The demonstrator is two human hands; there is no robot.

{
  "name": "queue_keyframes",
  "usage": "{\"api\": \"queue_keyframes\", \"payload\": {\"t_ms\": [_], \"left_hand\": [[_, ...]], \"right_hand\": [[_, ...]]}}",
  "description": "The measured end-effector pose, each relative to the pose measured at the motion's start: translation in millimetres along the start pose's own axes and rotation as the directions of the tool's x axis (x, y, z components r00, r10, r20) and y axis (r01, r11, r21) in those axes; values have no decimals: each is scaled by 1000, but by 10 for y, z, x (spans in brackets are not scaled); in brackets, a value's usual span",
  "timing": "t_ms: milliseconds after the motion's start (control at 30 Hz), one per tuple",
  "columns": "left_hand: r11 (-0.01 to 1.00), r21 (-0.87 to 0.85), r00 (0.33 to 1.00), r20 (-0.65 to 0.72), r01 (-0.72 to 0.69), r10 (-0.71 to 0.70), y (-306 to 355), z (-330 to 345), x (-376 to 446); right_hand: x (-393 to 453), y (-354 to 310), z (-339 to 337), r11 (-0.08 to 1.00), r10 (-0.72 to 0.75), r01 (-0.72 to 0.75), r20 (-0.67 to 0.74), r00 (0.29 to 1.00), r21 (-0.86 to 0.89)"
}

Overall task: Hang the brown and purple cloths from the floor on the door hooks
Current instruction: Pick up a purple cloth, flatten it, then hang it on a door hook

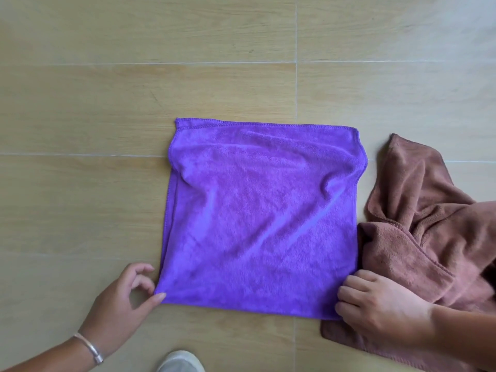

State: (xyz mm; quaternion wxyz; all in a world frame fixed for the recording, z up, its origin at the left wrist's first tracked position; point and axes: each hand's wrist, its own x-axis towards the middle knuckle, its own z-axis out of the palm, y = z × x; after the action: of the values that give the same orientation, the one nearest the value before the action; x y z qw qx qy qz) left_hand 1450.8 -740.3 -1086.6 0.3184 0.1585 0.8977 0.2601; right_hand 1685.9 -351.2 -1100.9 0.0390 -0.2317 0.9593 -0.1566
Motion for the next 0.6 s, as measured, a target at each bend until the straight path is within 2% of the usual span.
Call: {"api": "queue_keyframes", "payload": {"t_ms": [67, 100, 167, 233, 300, 400, 500, 600], "left_hand": [[987, 114, 993, -29, -115, 119, 0, 8, 42], [951, 208, 970, -25, -230, 241, -7, 5, 65], [793, 361, 863, 80, -491, 498, -31, -4, 107], [628, 418, 747, 245, -656, 618, -37, -12, 153], [524, 454, 686, 359, -721, 633, -31, -11, 219], [460, 477, 650, 394, -749, 649, 42, -16, 281], [462, 492, 660, 382, -738, 647, 167, -64, 293], [477, 524, 699, 409, -706, 586, 337, -148, 232]], "right_hand": [[-2, -4, 6, 1000, -2, 3, 45, 999, -25], [-2, -3, 8, 999, 1, 1, 67, 998, -34], [-3, 1, 13, 999, 13, -8, 92, 996, -50], [-10, 1, 26, 998, 20, -15, 91, 996, -53], [-25, -22, 57, 999, 26, -24, 65, 998, -42], [-3, -73, 43, 996, 80, -78, 34, 996, -35], [42, -135, -71, 990, 131, -126, 85, 988, -67], [46, -231, -269, 974, 225, -221, 107, 968, -51]]}}
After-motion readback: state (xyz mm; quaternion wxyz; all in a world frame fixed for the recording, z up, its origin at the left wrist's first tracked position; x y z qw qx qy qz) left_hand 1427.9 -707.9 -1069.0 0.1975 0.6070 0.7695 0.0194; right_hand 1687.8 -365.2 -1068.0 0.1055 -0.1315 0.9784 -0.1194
